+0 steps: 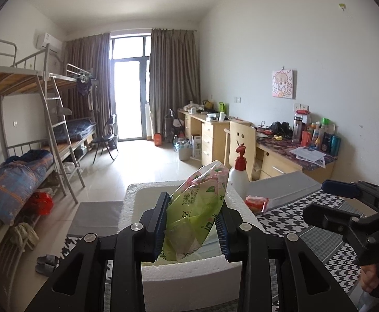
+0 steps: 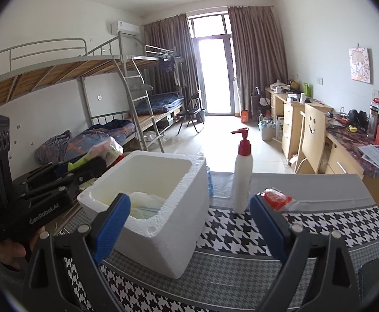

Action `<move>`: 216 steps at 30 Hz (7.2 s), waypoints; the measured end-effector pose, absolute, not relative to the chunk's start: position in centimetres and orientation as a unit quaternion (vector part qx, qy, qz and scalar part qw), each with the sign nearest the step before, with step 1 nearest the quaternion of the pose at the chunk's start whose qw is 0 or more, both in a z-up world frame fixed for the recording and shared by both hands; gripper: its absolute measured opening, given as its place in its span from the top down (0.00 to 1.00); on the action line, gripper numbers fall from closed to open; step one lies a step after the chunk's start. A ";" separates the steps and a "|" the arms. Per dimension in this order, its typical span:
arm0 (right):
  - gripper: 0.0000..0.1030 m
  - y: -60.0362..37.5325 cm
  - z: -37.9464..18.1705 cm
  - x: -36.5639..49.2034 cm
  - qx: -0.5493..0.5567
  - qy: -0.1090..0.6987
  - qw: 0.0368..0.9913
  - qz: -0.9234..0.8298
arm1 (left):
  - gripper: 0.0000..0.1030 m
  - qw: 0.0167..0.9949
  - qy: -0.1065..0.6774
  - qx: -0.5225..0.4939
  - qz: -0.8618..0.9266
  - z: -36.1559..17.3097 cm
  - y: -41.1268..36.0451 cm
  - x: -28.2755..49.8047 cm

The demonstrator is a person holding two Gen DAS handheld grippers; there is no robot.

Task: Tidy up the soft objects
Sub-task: 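Lower the wipes pack into the foam box and open the left gripper, then withdraw both grippers from the box back toward the remaining items, then move the right gripper to the grey cloth and close on it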

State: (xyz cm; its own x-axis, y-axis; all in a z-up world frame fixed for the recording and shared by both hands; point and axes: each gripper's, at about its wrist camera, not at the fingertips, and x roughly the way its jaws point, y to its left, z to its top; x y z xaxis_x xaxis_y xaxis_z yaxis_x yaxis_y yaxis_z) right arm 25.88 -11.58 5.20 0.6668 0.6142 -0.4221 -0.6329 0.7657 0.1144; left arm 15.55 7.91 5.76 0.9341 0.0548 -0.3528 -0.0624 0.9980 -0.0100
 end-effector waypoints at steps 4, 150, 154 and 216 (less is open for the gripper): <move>0.08 -11.9 5.1 25.8 -0.021 0.222 0.916 0.332 | 0.65 0.983 0.183 -0.013 0.024 5.8 8.0 16.1; 0.08 -20.8 -0.3 17.1 -0.014 0.205 0.937 0.282 | 0.01 0.983 0.177 -0.040 -0.019 0.0 2.1 6.6; 0.08 -21.1 -0.6 16.9 -0.013 0.209 0.938 0.275 | 0.01 0.982 0.182 -0.044 -0.021 -0.3 2.2 6.5; 0.66 -24.0 -10.0 18.8 0.020 0.379 0.882 0.280 | 0.21 0.914 0.374 -0.011 -0.155 -7.7 -5.1 12.3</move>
State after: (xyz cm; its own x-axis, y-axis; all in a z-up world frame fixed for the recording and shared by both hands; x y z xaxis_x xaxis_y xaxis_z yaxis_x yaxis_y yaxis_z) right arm 18.78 -24.04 -9.96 0.5550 0.5095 -0.6575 -0.4794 0.8419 0.2478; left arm 12.27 -5.15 -7.70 0.6726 -0.2915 -0.6802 0.2752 0.9518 -0.1358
